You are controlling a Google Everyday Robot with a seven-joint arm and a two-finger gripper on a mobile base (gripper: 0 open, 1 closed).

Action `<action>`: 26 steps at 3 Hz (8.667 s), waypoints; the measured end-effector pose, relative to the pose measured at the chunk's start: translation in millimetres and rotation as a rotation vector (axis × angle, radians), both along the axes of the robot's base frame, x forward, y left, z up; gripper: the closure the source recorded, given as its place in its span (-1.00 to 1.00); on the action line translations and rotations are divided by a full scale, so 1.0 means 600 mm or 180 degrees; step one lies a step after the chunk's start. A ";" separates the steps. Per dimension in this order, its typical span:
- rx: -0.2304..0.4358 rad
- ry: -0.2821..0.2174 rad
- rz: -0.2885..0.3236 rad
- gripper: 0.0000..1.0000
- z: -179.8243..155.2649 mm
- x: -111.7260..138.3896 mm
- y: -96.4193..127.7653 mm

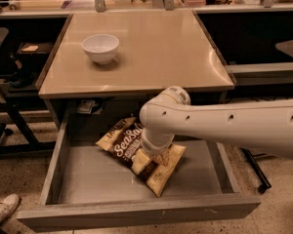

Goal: Pick brown chip bag from top drawer and place on counter

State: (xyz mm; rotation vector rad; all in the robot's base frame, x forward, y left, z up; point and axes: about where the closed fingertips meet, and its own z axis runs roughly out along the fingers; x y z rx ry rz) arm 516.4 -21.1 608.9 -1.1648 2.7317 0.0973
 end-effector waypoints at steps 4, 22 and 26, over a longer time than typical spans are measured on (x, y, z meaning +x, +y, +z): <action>0.0019 -0.0077 0.0153 1.00 0.123 -0.044 -0.010; 0.0040 -0.0507 -0.0556 -1.00 0.415 0.396 -0.170; -0.0385 -0.1347 -0.1051 -1.00 0.739 0.355 -0.234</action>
Offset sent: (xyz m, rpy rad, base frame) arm 0.0000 0.0000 0.0000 0.0000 0.0000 0.0000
